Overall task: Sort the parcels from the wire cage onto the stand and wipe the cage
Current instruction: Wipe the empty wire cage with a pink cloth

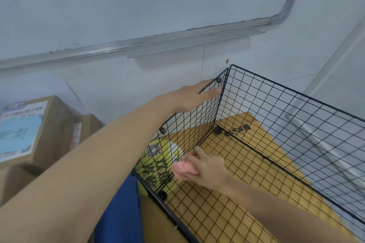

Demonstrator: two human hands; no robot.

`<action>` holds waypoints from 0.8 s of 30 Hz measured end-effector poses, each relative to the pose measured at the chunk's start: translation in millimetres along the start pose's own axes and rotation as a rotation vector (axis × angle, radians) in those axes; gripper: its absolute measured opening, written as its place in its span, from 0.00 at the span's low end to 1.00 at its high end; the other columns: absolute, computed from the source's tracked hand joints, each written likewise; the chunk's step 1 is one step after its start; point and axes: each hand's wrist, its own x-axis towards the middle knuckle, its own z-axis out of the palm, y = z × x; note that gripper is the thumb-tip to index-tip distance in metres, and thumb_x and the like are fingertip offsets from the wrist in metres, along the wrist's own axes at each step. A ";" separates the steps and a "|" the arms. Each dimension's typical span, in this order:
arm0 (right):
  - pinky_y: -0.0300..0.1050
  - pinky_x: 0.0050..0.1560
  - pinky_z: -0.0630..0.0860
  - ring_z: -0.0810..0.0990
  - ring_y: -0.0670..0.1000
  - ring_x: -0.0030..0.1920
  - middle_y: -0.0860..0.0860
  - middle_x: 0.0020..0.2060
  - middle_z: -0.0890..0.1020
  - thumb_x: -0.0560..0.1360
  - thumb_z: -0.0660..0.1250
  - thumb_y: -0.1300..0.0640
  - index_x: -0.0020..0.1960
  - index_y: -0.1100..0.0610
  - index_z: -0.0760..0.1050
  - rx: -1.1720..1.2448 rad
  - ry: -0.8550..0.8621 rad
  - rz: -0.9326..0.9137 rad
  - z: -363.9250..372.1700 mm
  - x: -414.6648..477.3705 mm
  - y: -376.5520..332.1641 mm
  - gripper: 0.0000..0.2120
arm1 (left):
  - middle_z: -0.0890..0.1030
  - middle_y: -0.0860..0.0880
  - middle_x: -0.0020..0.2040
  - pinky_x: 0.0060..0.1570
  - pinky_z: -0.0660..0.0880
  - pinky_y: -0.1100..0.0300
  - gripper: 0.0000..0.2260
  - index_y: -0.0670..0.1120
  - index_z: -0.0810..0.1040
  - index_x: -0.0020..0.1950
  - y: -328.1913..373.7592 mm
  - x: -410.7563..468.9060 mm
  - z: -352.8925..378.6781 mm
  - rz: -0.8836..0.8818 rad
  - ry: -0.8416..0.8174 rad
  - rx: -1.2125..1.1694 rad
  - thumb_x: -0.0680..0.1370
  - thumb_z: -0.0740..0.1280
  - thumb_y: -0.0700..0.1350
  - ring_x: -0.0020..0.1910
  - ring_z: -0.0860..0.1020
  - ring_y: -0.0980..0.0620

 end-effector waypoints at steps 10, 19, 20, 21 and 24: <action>0.51 0.59 0.72 0.70 0.49 0.56 0.46 0.56 0.72 0.76 0.57 0.33 0.62 0.45 0.67 0.001 -0.172 -0.357 58.5 6.7 -36.7 0.21 | 0.70 0.39 0.70 0.63 0.71 0.48 0.43 0.61 0.41 0.77 3.1 -0.7 -2.8 -0.047 0.016 0.173 0.66 0.46 0.76 0.48 0.70 0.51; 0.50 0.56 0.73 0.70 0.50 0.55 0.47 0.56 0.72 0.77 0.57 0.35 0.63 0.42 0.67 -0.106 -0.178 -0.415 60.1 3.7 -36.6 0.19 | 0.67 0.41 0.72 0.66 0.66 0.52 0.36 0.60 0.38 0.77 5.7 -1.0 -1.7 0.027 0.029 0.161 0.74 0.51 0.69 0.55 0.76 0.47; 0.52 0.57 0.73 0.71 0.52 0.56 0.49 0.57 0.71 0.77 0.60 0.37 0.63 0.43 0.67 -0.091 -0.220 -0.413 60.8 4.2 -38.7 0.18 | 0.70 0.40 0.71 0.65 0.68 0.51 0.37 0.61 0.38 0.76 4.3 0.0 -1.3 0.027 0.026 0.170 0.73 0.51 0.70 0.52 0.74 0.48; 0.54 0.56 0.73 0.72 0.53 0.56 0.50 0.57 0.71 0.76 0.62 0.38 0.63 0.43 0.66 -0.078 -0.241 -0.416 63.1 4.9 -40.1 0.18 | 0.72 0.40 0.68 0.64 0.70 0.50 0.39 0.62 0.38 0.76 2.9 1.0 -1.0 0.026 0.022 0.178 0.71 0.50 0.72 0.49 0.73 0.49; 0.56 0.54 0.75 0.73 0.56 0.56 0.53 0.58 0.70 0.77 0.63 0.40 0.62 0.44 0.65 -0.076 -0.305 -0.407 67.6 7.5 -40.5 0.18 | 0.76 0.41 0.64 0.60 0.74 0.47 0.43 0.63 0.37 0.75 0.8 2.9 -1.4 0.019 0.003 0.211 0.66 0.50 0.75 0.49 0.77 0.46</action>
